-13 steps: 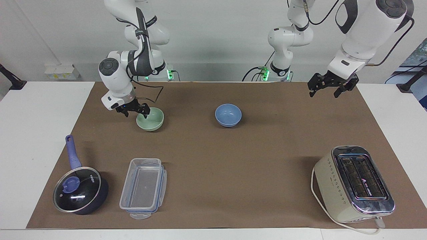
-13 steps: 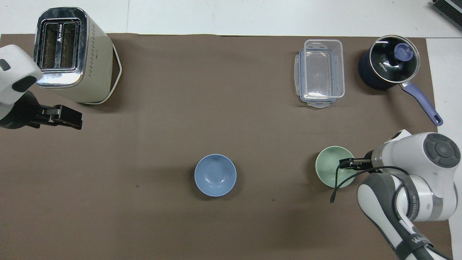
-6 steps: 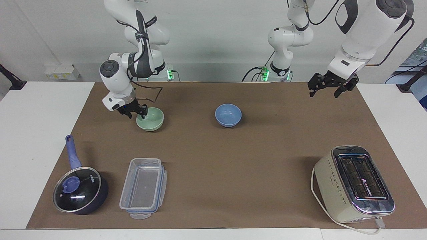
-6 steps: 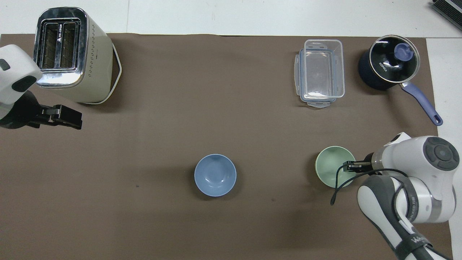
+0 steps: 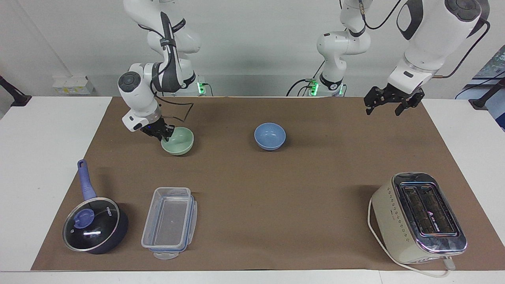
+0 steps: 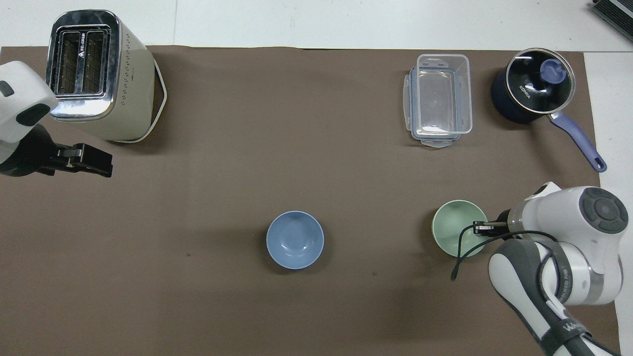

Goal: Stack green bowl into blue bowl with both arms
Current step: 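Grip the green bowl rim and carry it over the blue bowl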

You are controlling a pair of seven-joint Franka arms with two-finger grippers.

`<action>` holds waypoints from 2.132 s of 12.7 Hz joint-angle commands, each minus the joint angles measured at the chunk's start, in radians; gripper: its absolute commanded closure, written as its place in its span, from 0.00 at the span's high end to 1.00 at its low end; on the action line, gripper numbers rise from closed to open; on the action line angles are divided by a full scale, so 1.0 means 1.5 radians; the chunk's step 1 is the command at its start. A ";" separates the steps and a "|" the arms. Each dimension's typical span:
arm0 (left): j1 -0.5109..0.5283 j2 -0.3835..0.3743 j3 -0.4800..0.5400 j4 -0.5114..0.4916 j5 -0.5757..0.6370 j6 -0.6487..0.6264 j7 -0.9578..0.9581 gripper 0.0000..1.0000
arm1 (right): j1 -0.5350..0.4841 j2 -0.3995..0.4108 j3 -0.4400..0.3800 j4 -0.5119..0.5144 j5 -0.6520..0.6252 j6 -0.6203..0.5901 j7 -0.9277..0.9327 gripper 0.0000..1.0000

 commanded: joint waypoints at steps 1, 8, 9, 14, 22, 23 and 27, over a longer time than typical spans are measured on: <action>0.005 -0.001 -0.002 0.006 0.011 -0.011 0.009 1.00 | -0.001 -0.012 0.003 0.019 0.014 -0.030 -0.015 0.00; 0.005 -0.001 -0.002 0.006 0.012 -0.011 0.009 1.00 | 0.128 -0.048 0.010 0.121 0.072 -0.157 0.046 0.00; 0.005 -0.001 -0.002 0.006 0.012 -0.011 0.009 1.00 | 0.170 -0.044 0.010 0.130 0.073 -0.148 0.100 0.00; 0.005 -0.001 -0.002 0.006 0.011 -0.011 0.009 1.00 | 0.328 0.044 0.012 0.233 0.133 -0.119 0.243 0.00; 0.005 -0.001 -0.002 0.006 0.011 -0.011 0.009 1.00 | 0.437 0.129 0.012 0.224 0.134 -0.006 0.372 0.00; 0.005 -0.001 -0.002 0.006 0.012 -0.011 0.009 1.00 | 0.444 0.140 0.012 0.223 0.134 0.004 0.372 0.00; 0.005 -0.001 -0.001 0.006 0.012 -0.011 0.009 1.00 | 0.445 0.152 0.012 0.223 0.133 0.035 0.375 0.14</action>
